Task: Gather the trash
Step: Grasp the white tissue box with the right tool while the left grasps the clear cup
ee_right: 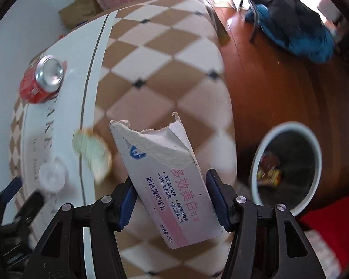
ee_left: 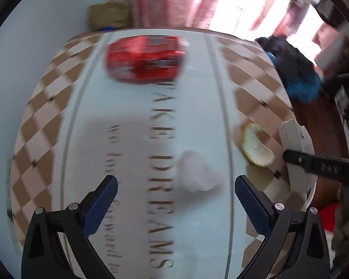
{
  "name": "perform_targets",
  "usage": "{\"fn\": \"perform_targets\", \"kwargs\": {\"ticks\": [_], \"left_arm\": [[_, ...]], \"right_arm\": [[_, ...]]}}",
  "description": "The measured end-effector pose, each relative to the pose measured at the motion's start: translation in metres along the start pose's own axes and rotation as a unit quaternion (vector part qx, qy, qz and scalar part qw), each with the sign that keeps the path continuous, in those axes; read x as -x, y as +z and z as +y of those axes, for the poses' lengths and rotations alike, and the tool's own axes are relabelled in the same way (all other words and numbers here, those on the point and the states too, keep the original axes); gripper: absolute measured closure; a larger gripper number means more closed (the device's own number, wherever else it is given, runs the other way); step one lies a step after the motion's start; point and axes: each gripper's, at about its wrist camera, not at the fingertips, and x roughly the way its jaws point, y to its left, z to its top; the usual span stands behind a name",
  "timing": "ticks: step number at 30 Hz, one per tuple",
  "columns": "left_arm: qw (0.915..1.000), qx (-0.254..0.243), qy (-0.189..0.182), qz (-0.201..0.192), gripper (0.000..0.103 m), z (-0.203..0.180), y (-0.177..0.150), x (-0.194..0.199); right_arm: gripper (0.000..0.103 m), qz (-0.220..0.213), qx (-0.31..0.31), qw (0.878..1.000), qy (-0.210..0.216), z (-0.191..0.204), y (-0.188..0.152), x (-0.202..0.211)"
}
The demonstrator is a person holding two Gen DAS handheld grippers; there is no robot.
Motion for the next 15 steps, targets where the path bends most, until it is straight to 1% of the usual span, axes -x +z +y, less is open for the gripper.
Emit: {"fn": "perform_targets", "kwargs": {"ticks": [1,3,5,7,9,10,11,12,14,15], "left_arm": [[0.9998,-0.018,-0.001,0.003,0.001,-0.008,0.002,-0.005],[0.9983,-0.058,0.009,0.007,0.001,-0.025,0.003,-0.014],[0.9957,-0.088,0.028,0.009,0.011,-0.036,0.003,-0.022],[0.9931,-0.106,0.046,0.015,0.043,-0.039,0.004,-0.029],[0.9922,-0.111,0.05,0.025,0.053,-0.037,0.003,-0.035],[0.9932,-0.106,0.042,0.022,0.061,-0.034,0.0,-0.033],[0.9937,-0.102,0.044,0.02,0.065,-0.032,0.0,-0.032],[0.9936,-0.1,0.048,0.018,0.066,-0.031,0.0,-0.03],[0.9944,-0.095,0.044,0.016,0.066,-0.028,-0.001,-0.027],[0.9947,-0.09,0.047,0.012,0.066,-0.026,-0.001,-0.025]], "right_arm": [[0.044,-0.003,-0.006,1.0,0.002,-0.003,-0.015,0.002],[0.044,-0.009,-0.01,1.0,0.001,-0.002,-0.026,0.005],[0.043,-0.009,-0.013,1.0,-0.003,0.001,-0.033,0.004],[0.043,-0.012,-0.018,1.0,0.001,0.005,-0.042,0.001],[0.042,-0.011,-0.024,1.0,0.007,0.009,-0.048,-0.001],[0.042,-0.011,-0.025,1.0,0.008,0.012,-0.048,-0.001],[0.042,-0.014,-0.023,1.0,0.006,0.013,-0.05,-0.001],[0.042,-0.015,-0.019,1.0,0.003,0.015,-0.052,-0.002],[0.042,-0.018,-0.015,1.0,-0.002,0.016,-0.054,-0.004],[0.045,-0.02,-0.01,1.0,-0.006,0.017,-0.055,-0.004]]}}
